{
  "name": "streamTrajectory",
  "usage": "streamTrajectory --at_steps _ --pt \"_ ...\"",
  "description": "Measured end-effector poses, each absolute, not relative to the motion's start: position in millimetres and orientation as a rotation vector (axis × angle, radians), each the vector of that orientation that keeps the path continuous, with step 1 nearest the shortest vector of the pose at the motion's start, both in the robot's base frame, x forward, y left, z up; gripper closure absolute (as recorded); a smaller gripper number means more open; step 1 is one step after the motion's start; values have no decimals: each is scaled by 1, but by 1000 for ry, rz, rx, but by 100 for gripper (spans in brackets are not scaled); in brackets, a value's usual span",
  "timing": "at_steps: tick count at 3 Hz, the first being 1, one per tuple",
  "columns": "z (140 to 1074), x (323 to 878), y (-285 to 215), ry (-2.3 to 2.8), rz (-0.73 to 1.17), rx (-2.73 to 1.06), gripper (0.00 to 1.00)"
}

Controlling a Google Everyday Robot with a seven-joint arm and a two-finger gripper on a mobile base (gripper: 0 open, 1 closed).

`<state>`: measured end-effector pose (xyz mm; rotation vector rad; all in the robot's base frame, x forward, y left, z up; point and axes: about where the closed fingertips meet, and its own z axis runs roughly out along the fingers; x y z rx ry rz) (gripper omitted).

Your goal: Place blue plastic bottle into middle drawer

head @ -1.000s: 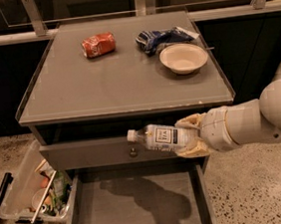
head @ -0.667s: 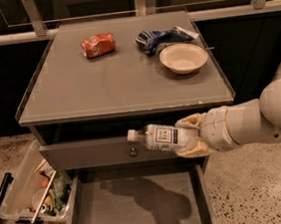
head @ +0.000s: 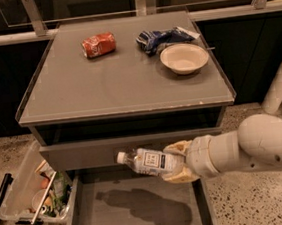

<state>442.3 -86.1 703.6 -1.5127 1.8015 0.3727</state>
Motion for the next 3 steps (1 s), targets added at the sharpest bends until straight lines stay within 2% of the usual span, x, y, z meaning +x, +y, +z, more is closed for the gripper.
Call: streamTrajectory --at_steps 1,3 --pt "661 429 -73 1812 365 -1480 100" --pt "589 430 -80 1804 347 -1402 100"
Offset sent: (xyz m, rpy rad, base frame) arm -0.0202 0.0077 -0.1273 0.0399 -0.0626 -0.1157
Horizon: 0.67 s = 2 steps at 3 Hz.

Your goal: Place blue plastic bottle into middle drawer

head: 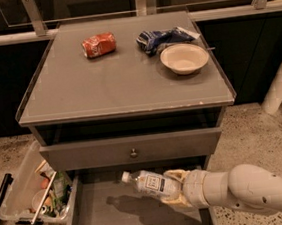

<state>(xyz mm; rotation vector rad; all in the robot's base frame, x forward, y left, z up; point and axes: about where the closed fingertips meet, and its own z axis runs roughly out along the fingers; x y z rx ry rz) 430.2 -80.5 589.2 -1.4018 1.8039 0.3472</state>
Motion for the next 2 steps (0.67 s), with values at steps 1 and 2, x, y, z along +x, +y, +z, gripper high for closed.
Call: streamTrajectory --at_steps 1,2 --pt "558 443 -92 1772 438 -1357 100" --pt "547 443 -84 1708 567 -1372 100"
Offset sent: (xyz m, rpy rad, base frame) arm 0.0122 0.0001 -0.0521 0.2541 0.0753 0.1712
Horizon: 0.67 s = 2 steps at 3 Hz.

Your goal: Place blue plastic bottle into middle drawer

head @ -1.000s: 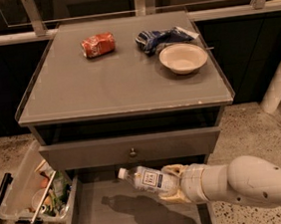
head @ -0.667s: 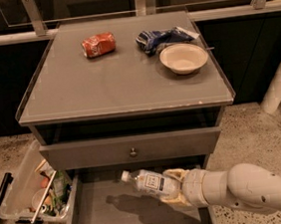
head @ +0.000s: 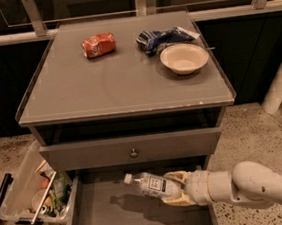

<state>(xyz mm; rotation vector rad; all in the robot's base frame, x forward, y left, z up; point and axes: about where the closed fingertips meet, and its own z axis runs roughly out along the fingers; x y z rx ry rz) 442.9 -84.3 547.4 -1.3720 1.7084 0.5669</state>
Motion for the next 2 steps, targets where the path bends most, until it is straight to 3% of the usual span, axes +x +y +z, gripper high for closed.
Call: streamTrajectory --at_steps 2 --pt "522 445 -70 1722 576 -1408 100"
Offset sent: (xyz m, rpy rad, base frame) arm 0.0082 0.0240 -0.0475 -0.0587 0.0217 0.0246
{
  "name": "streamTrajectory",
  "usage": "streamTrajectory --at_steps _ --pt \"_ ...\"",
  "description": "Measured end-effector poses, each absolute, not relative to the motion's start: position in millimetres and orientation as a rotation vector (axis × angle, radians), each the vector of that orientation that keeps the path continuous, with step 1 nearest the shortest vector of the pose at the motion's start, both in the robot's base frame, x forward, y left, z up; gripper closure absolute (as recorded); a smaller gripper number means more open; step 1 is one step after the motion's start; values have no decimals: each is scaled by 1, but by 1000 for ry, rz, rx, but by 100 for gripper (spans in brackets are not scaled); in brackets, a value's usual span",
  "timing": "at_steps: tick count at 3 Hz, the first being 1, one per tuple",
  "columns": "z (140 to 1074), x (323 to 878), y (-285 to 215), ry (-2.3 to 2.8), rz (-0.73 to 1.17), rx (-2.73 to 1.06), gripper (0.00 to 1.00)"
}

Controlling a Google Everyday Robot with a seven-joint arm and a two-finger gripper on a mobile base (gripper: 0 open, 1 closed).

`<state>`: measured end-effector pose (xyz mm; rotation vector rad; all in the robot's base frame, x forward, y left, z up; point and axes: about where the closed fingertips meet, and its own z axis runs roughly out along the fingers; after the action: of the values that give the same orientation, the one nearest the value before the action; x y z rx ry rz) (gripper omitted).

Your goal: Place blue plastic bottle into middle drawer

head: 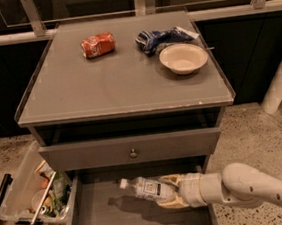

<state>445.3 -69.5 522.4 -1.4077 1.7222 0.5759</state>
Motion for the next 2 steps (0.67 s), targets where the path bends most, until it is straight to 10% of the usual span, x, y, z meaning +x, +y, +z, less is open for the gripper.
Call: streamTrajectory --at_steps 2 --pt "472 461 -59 1693 537 -1453 100"
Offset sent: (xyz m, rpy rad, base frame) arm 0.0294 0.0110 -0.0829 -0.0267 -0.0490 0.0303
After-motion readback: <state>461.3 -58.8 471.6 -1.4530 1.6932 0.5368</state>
